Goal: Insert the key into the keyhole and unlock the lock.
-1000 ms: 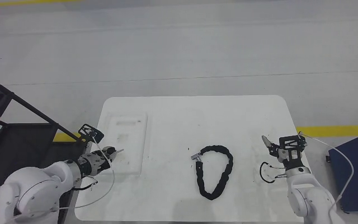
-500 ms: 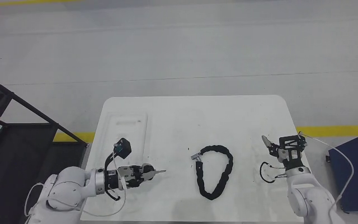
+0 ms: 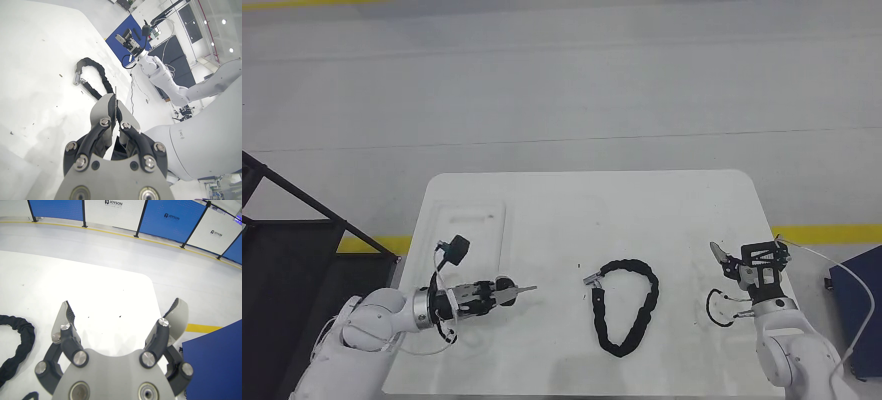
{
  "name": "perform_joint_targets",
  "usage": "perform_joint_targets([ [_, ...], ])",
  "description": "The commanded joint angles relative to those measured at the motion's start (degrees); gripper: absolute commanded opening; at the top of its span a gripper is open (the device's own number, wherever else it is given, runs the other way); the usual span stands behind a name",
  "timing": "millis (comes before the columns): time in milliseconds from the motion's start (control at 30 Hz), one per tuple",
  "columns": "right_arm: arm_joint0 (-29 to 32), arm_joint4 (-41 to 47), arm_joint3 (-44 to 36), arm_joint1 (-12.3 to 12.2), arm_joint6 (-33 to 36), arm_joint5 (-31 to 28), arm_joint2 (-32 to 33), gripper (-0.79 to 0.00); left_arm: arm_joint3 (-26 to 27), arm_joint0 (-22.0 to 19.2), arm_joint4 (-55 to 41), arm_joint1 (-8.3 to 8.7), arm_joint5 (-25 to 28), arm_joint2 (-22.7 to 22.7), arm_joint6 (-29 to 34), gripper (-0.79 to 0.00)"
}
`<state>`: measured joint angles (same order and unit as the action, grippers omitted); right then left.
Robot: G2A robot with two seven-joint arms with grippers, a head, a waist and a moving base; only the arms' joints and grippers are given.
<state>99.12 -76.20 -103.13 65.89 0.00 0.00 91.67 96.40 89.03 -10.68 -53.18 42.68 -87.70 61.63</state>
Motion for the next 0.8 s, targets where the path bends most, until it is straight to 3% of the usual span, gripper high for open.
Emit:
perform_joint_targets([
  [0, 0.0, 0.0, 0.0, 0.0, 0.0, 0.0, 0.0, 0.0, -0.6, 0.6, -1.3, 0.94, 0.7, -1.3, -0.8, -0.785],
  [367, 0.0, 0.0, 0.0, 0.0, 0.0, 0.0, 0.0, 0.0, -0.2, 8.9, -3.4, 6.11, 7.2, -10.3, -7.2, -0.785],
  [567, -1.1, -6.9, -1.7, -0.1, 1.0, -0.7, -1.4, 0.0, -0.2, 8.9, -3.4, 6.11, 7.2, -10.3, -7.2, -0.785],
  [767, -3.9, -21.6, -3.8, -0.5, 2.6, -5.0, -5.3, 0.0, -0.2, 8.9, -3.4, 6.11, 7.2, -10.3, -7.2, -0.785],
])
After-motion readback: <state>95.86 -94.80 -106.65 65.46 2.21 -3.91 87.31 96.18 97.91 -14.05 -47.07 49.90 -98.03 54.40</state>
